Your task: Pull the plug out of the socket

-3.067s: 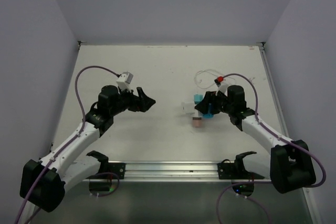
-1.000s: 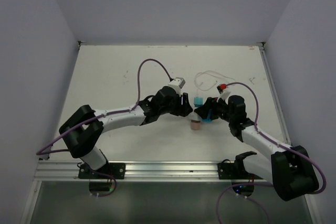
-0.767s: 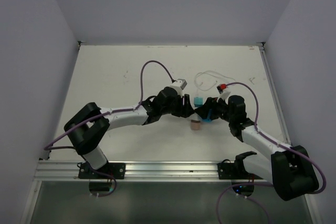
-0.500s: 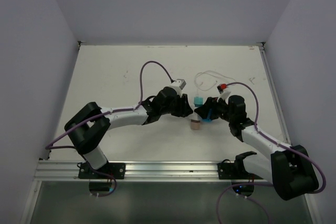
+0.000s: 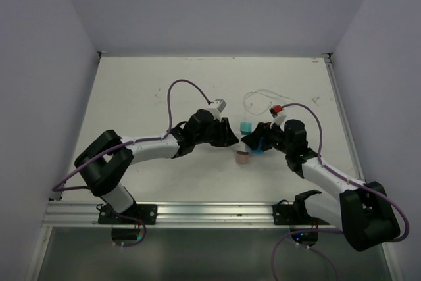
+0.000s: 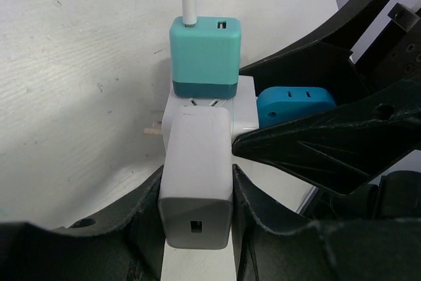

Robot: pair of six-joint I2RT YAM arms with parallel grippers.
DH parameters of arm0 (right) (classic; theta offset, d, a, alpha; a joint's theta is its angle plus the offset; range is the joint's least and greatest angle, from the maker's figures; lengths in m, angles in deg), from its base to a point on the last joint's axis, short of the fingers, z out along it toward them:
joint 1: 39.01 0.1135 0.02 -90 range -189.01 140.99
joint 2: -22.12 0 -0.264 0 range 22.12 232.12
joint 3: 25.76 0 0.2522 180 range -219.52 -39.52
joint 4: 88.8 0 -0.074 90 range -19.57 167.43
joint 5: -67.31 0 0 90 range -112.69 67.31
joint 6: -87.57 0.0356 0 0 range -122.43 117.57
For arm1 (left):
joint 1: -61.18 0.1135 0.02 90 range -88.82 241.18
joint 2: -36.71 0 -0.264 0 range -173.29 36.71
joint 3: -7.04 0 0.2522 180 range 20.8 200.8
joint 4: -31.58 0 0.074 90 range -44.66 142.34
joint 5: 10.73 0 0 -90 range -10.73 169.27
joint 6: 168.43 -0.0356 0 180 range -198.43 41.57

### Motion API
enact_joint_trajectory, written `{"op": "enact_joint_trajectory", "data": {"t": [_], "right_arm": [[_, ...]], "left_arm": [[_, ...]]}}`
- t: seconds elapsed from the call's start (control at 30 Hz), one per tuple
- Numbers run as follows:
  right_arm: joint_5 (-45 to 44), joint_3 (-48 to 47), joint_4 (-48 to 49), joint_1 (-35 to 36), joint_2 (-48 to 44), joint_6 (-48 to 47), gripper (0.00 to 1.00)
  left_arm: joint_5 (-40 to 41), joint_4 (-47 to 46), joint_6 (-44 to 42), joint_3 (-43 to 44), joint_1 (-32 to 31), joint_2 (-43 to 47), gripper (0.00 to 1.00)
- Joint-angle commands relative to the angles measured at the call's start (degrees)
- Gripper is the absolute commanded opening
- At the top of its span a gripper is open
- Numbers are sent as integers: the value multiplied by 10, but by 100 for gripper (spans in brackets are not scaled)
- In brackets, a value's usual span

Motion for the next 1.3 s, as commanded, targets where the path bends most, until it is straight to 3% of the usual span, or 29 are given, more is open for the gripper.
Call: {"op": "enact_joint_trajectory", "data": {"t": [0.0, 1.27], "right_arm": [[-41, -6, 35, -4, 2, -15, 0], [-188, -62, -94, -5, 92, -25, 0]], "left_arm": [[-13, -34, 15, -7, 18, 55, 0], [68, 43, -16, 12, 31, 171, 0]]}}
